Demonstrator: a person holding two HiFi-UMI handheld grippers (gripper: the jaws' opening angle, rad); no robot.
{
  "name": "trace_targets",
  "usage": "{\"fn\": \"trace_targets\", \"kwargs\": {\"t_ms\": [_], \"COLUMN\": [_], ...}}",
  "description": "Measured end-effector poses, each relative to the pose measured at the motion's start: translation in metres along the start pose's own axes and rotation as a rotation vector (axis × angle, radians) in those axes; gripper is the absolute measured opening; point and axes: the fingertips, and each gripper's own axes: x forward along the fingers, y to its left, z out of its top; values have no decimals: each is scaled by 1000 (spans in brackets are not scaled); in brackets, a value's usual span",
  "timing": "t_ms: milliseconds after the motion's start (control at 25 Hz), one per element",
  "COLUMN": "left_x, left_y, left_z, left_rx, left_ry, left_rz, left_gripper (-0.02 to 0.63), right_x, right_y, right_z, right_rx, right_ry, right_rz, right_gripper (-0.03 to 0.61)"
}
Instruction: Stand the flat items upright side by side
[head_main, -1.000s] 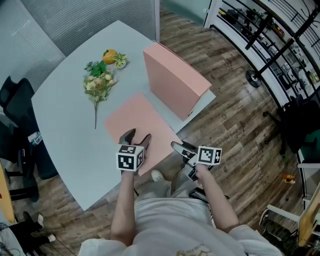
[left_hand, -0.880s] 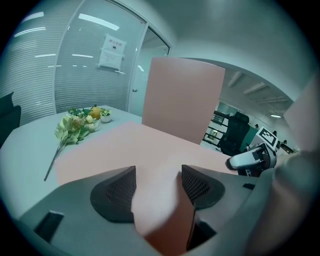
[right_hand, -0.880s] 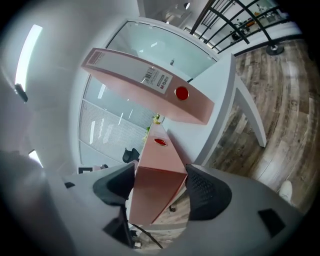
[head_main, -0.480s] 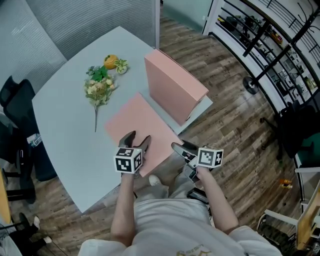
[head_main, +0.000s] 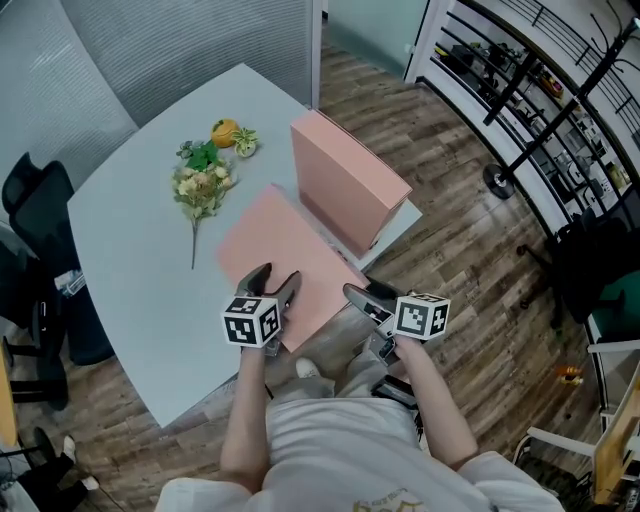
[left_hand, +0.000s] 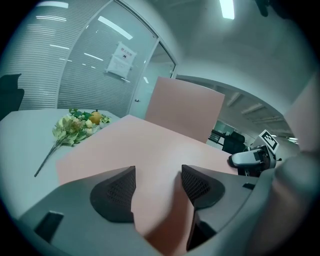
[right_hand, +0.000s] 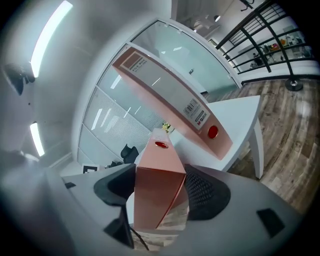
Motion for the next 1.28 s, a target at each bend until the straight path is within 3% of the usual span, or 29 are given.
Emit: {"fn": "trace_targets", "kwargs": {"t_ms": [1280], "left_x": [-24], "left_y": [-1], "left_z": [13], "left_rx": [-157], "left_ry": [-115], "left_rz": [-73], "left_gripper": [284], "right_x": [-9], "right_y": [59], "right_z": [21], "right_rx": [-386], "right_ry": [48], "right_rz": [-104], "right_gripper": [316]}}
